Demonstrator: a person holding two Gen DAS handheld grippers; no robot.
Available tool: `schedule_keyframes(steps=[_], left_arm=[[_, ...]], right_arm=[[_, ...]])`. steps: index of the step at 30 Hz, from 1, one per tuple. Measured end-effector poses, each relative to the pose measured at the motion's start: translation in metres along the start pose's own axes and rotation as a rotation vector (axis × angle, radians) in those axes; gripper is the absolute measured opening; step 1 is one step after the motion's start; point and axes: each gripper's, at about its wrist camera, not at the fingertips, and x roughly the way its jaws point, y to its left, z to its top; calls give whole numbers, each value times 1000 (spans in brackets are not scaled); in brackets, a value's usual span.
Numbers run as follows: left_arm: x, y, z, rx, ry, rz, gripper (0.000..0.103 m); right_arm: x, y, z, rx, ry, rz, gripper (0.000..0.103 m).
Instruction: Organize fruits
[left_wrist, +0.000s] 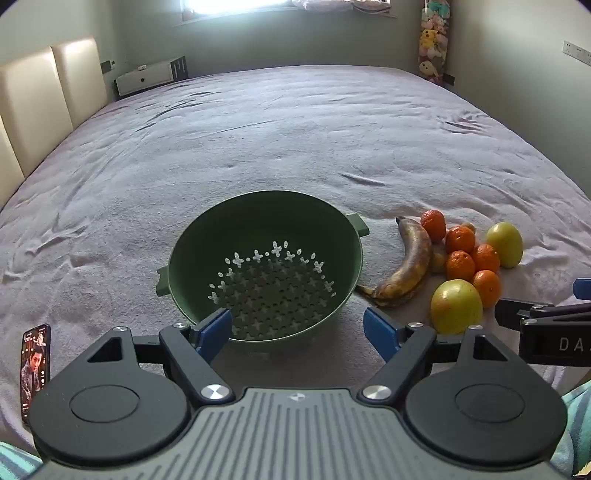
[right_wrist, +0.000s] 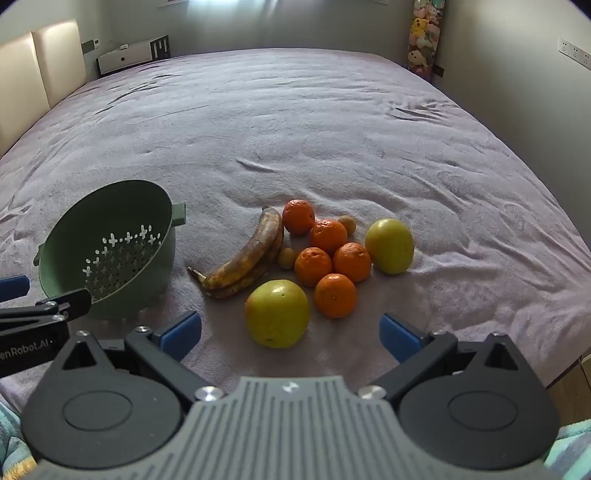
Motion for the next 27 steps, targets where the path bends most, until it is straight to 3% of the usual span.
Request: schedule_keyframes(steps=[27], left_arm=[[1, -2, -2, 27, 19, 14, 92]], right_arm=[[5, 1, -1, -8, 25, -5, 99]])
